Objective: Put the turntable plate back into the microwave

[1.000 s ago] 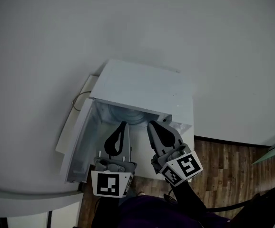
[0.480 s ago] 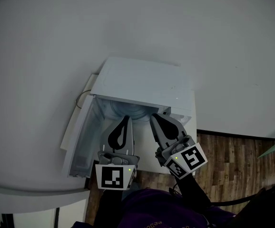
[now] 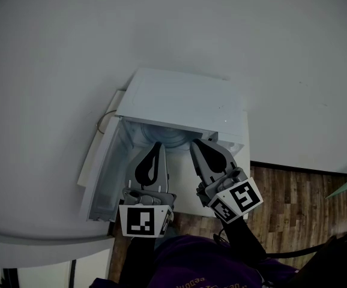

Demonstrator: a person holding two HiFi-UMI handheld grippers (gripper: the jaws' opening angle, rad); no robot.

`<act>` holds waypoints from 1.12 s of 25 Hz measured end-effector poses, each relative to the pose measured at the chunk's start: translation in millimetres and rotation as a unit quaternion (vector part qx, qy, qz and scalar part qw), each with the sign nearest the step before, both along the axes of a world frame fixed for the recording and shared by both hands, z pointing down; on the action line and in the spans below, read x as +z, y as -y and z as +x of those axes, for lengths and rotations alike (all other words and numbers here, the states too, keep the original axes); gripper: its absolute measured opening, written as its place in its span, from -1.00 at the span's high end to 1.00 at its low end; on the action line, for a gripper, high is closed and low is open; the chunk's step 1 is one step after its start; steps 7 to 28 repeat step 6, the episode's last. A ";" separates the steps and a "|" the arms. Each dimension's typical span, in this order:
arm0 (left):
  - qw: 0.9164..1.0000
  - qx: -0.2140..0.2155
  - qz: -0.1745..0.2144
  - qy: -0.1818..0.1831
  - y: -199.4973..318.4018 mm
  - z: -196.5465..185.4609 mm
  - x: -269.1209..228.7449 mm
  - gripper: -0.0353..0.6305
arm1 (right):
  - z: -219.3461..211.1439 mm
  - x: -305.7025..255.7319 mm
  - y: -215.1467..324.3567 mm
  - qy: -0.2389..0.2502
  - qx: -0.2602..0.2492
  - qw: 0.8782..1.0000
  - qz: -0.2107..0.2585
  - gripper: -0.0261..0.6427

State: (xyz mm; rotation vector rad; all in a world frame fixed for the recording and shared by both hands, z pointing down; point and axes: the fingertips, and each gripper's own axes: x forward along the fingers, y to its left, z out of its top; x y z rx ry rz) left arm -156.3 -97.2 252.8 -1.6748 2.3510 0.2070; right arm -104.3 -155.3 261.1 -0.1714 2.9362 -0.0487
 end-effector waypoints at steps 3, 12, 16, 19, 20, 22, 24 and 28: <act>1.000 -0.002 -0.004 -0.002 -1.0 -1.6 2.1 0.88 | -1.7 0.5 -0.8 0.000 -0.001 1.000 -0.002 0.89; 1.000 -0.005 -0.006 -0.005 -2.5 -4.2 3.3 0.88 | -3.4 0.7 -1.3 0.001 -0.002 1.000 -0.001 0.89; 1.000 -0.005 -0.006 -0.005 -2.5 -4.2 3.3 0.88 | -3.4 0.7 -1.3 0.001 -0.002 1.000 -0.001 0.89; 1.000 -0.005 -0.006 -0.005 -2.5 -4.2 3.3 0.88 | -3.4 0.7 -1.3 0.001 -0.002 1.000 -0.001 0.89; 1.000 -0.005 -0.006 -0.005 -2.5 -4.2 3.3 0.88 | -3.4 0.7 -1.3 0.001 -0.002 1.000 -0.001 0.89; 1.000 -0.005 -0.006 -0.005 -2.5 -4.2 3.3 0.88 | -3.4 0.7 -1.3 0.001 -0.002 1.000 -0.001 0.89; 1.000 -0.005 -0.006 -0.005 -2.5 -4.2 3.3 0.88 | -3.4 0.7 -1.3 0.001 -0.002 1.000 -0.001 0.89; 1.000 -0.005 -0.006 -0.005 -2.5 -4.2 3.3 0.88 | -3.4 0.7 -1.3 0.001 -0.002 1.000 -0.001 0.89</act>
